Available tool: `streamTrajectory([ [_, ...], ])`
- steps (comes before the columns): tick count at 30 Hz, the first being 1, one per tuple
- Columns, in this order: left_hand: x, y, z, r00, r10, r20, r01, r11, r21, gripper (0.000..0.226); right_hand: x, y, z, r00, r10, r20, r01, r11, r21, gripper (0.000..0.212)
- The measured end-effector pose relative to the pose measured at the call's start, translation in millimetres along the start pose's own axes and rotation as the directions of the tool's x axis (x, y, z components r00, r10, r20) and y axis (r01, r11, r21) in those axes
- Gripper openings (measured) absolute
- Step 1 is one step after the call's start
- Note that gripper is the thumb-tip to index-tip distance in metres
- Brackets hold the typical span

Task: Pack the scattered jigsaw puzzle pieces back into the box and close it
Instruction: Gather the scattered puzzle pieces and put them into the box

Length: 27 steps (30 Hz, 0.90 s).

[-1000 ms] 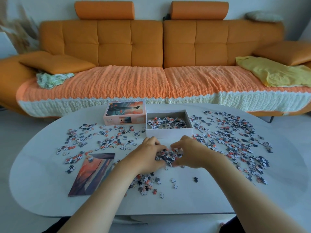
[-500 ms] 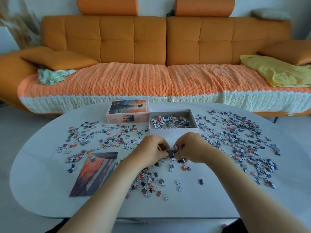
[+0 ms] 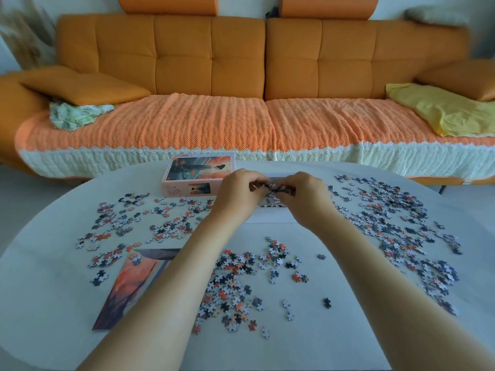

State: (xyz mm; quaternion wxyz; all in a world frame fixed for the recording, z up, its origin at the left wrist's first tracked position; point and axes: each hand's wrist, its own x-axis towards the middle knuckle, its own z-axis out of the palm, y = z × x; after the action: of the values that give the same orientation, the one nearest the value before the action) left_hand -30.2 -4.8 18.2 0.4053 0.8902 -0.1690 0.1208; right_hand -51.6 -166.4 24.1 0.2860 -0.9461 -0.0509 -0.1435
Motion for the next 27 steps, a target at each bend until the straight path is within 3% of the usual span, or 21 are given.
streamTrajectory([
  [5, 1.9, -23.6, 13.0, 0.993, 0.079, 0.088, -0.103, 0.947, 0.305, 0.03, 3.2, 15.1, 6.3, 0.989, 0.032, 0.145, -0.026, 0.999, -0.046, 0.039],
  [8, -2.7, -26.7, 13.2, 0.985, 0.121, 0.124, -0.161, 0.907, 0.39, 0.029, -0.9, 11.5, 0.5, 0.997, -0.025, 0.079, 0.03, 0.998, -0.055, 0.028],
  [10, -6.7, -26.1, 11.8, 0.976, 0.148, 0.162, -0.203, 0.886, 0.417, 0.03, -5.4, 7.2, -1.8, 0.989, -0.068, 0.129, 0.079, 0.993, -0.083, 0.025],
  [12, -11.6, -24.4, 10.7, 0.964, 0.138, 0.228, -0.223, 0.885, 0.41, 0.033, -11.3, 5.5, -1.2, 0.959, -0.06, 0.277, 0.099, 0.987, -0.128, 0.027],
  [14, -17.1, -23.6, 8.3, 0.959, 0.13, 0.253, -0.225, 0.891, 0.394, 0.036, -16.7, 7.6, 0.4, 0.941, -0.043, 0.335, 0.093, 0.987, -0.135, 0.03],
  [17, -29.5, -24.9, 1.1, 0.956, 0.19, 0.225, -0.267, 0.881, 0.39, 0.042, -23.1, 8.5, -1.8, 0.964, -0.185, 0.192, 0.207, 0.973, -0.102, 0.031],
  [20, -47.4, -21.6, -11.2, 0.944, 0.287, 0.16, -0.327, 0.874, 0.361, 0.037, -32.0, 0.6, -9.0, 0.938, -0.337, 0.088, 0.345, 0.933, -0.104, 0.029],
  [24, -79.5, -12.6, -26.2, 0.958, 0.182, 0.223, -0.228, 0.953, 0.199, 0.03, -56.2, -11.7, -11.8, 0.915, -0.248, 0.317, 0.269, 0.963, -0.023, 0.027],
  [27, -101.3, -18.7, -37.5, 0.925, 0.109, 0.365, -0.216, 0.939, 0.267, 0.05, -76.9, -15.0, -0.9, 0.877, -0.135, 0.46, 0.212, 0.97, -0.119, 0.048],
])
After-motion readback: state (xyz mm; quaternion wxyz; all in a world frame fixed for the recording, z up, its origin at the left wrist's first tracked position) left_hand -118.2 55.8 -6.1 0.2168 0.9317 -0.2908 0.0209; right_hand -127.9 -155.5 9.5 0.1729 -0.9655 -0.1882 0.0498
